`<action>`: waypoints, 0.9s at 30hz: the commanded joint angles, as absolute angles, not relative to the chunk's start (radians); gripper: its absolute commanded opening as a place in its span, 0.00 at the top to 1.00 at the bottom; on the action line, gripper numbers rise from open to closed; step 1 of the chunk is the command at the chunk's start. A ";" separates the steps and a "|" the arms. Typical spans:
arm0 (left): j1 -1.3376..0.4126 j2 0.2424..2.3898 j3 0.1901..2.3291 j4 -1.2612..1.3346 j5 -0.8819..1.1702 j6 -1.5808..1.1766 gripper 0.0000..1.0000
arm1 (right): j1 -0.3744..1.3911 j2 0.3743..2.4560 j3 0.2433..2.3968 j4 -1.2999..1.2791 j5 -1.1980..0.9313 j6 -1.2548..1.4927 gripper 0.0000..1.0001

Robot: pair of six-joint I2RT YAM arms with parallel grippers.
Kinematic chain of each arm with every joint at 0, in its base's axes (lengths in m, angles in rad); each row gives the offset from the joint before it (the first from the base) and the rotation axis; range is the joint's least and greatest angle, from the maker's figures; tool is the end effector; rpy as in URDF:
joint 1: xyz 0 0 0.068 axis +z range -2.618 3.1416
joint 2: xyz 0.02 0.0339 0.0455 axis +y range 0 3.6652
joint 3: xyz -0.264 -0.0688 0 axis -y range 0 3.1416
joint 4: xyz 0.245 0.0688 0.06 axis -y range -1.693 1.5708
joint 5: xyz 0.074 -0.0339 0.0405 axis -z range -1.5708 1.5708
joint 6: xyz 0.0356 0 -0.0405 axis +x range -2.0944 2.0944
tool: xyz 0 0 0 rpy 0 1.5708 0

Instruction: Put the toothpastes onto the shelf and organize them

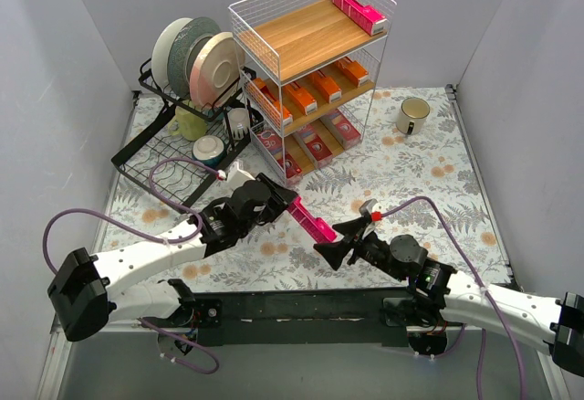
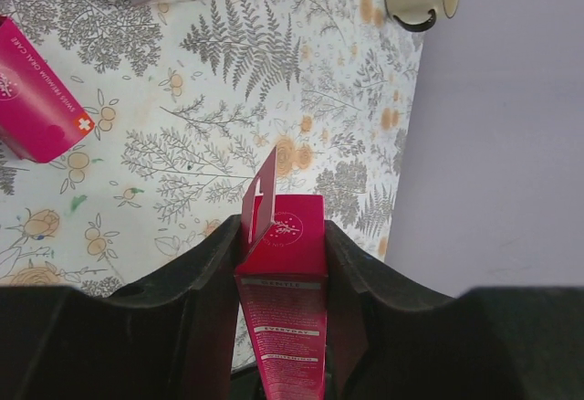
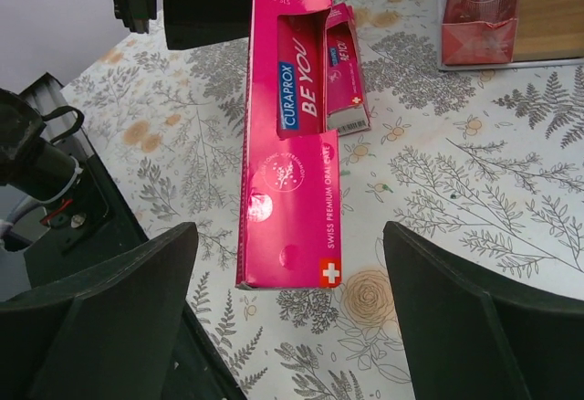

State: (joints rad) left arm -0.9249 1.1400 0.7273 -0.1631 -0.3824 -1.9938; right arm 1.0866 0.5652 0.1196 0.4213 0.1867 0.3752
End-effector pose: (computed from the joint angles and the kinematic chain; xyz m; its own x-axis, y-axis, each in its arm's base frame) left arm 0.1599 -0.1901 0.2518 -0.3693 -0.9156 0.1590 -0.5257 0.0647 -0.8482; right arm 0.0770 0.1323 0.2008 -0.2976 0.2078 -0.9318 -0.7247 0.5863 0.3622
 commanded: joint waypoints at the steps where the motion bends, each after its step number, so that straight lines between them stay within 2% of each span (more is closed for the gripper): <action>1: -0.927 1.086 0.713 -0.087 -0.417 -2.283 0.82 | 1.085 0.578 0.132 0.544 0.160 0.364 0.11; 19: -0.927 1.015 0.670 -0.005 -0.380 -2.273 0.81 | 1.085 0.621 0.147 0.650 0.161 0.353 0.17; 27: -0.927 1.008 0.653 0.049 -0.356 -2.267 0.80 | 1.085 0.630 0.184 0.661 0.166 0.325 0.25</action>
